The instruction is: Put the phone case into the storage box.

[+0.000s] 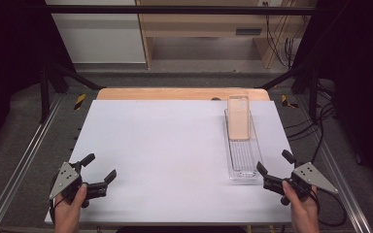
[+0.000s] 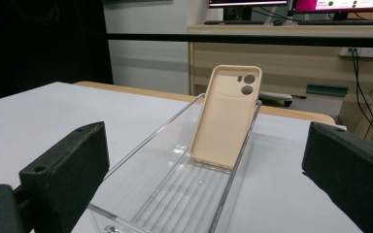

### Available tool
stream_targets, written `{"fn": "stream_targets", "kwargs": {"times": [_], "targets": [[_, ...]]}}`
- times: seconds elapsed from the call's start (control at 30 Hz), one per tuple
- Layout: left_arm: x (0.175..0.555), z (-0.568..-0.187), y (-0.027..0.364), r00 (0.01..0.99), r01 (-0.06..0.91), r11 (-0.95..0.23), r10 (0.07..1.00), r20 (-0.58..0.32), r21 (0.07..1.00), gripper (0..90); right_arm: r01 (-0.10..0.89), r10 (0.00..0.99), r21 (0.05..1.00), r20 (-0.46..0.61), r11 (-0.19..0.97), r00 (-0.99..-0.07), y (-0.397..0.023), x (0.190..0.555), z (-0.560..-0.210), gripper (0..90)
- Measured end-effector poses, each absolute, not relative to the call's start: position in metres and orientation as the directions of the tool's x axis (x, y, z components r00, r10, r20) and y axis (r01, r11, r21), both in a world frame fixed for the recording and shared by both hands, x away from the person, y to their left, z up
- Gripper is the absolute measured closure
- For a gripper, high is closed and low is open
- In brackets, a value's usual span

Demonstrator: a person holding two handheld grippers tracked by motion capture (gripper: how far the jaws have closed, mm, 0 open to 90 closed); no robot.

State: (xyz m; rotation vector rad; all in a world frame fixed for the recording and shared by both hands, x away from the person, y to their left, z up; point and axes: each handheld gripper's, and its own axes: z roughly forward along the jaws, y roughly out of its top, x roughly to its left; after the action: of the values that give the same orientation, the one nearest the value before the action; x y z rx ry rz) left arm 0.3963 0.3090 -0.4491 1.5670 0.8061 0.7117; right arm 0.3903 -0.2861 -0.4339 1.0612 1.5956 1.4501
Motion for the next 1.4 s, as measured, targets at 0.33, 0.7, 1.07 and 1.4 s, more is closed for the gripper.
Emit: {"fn": "stream_targets", "kwargs": {"times": [0.33, 0.7, 1.07, 1.4], "targets": [[0.396, -0.449, 0.308, 0.581, 0.109, -0.09, 0.814, 0.01, 0.99, 2.1, 0.093, 0.903, 0.995, 0.008, 0.035, -0.429, -0.276, 0.39, -0.44, 3.3], [0.397, -0.449, 0.307, 0.587, 0.107, -0.096, 0.81, 0.015, 0.99, 2.1, 0.088, 0.898, 0.996, 0.017, 0.024, -0.44, -0.27, 0.391, -0.444, 3.2], [0.396, -0.449, 0.305, 0.593, 0.103, -0.099, 0.805, 0.019, 0.99, 2.1, 0.086, 0.891, 0.996, 0.022, 0.019, -0.453, -0.262, 0.394, -0.448, 3.0], [0.395, -0.448, 0.303, 0.596, 0.09, -0.101, 0.802, 0.027, 0.991, 2.1, 0.117, 0.908, 0.993, 0.069, -0.023, -0.412, -0.257, 0.405, -0.453, 5.2]]}}
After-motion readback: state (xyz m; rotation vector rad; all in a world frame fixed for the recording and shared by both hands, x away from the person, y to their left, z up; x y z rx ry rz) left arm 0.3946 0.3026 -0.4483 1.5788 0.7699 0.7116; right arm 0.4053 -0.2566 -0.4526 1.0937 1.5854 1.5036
